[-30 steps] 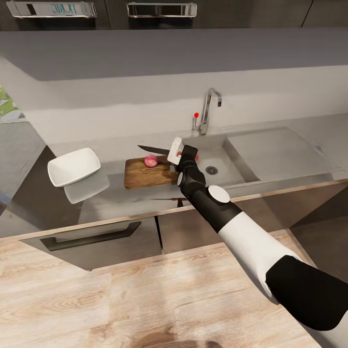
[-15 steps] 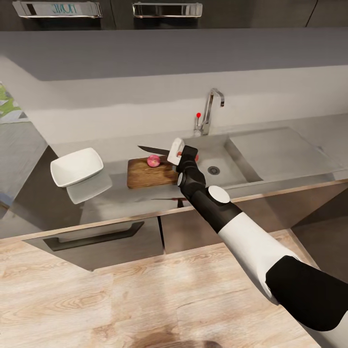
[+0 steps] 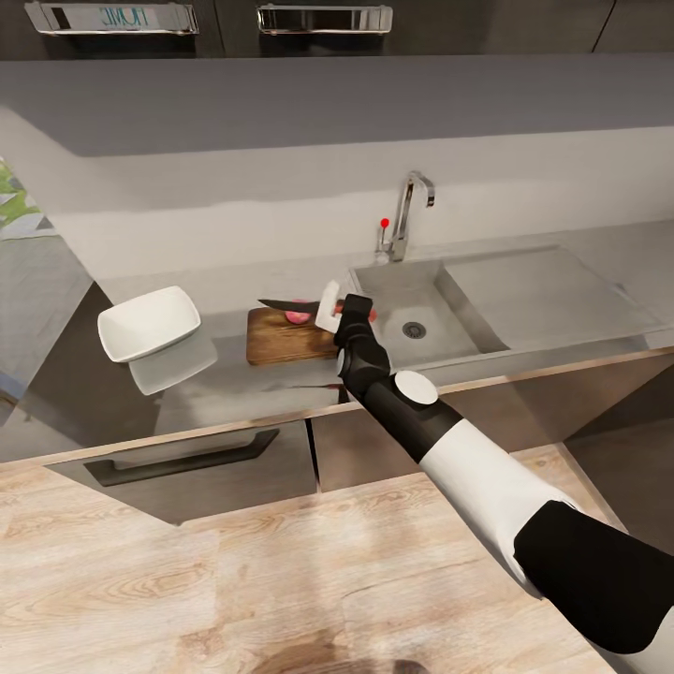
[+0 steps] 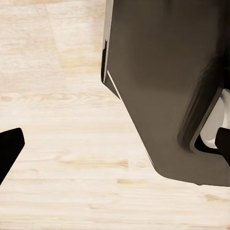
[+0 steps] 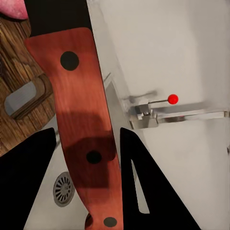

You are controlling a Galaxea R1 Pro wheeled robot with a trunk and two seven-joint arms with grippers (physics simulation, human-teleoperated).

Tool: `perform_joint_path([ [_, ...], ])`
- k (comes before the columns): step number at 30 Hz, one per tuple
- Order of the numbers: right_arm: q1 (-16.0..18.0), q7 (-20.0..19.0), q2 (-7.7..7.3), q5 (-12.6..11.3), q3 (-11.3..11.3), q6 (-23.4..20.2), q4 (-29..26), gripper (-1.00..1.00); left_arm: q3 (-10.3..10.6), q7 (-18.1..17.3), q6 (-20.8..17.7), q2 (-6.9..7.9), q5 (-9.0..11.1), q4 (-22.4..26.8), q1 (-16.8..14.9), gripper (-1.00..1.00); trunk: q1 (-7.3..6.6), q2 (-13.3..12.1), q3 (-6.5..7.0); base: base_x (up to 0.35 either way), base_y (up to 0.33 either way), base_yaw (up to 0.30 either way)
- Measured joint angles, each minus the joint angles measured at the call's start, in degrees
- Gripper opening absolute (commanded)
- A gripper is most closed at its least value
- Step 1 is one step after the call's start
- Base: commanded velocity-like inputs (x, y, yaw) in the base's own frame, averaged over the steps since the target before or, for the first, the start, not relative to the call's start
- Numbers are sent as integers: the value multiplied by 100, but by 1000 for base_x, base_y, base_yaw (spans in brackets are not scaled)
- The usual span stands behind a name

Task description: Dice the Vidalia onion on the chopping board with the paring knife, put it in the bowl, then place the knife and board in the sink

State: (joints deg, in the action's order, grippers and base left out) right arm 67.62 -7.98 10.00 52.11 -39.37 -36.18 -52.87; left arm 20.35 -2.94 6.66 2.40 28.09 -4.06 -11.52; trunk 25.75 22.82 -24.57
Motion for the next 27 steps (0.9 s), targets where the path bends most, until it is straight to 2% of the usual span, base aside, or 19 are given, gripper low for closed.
perform_joint_path([
  [11,-1,19,0,-2,-9,0,-11,-100,0,0,1,0,0,0,0,100,-1,0,0,29,0,0],
  [23,-1,27,0,-4,-9,0,-21,-100,0,0,1,4,0,0,0,100,-2,1,0,208,0,0],
  [27,-1,28,0,-6,-9,-27,-7,-100,0,0,1,1,0,0,0,100,0,0,0,73,0,0],
])
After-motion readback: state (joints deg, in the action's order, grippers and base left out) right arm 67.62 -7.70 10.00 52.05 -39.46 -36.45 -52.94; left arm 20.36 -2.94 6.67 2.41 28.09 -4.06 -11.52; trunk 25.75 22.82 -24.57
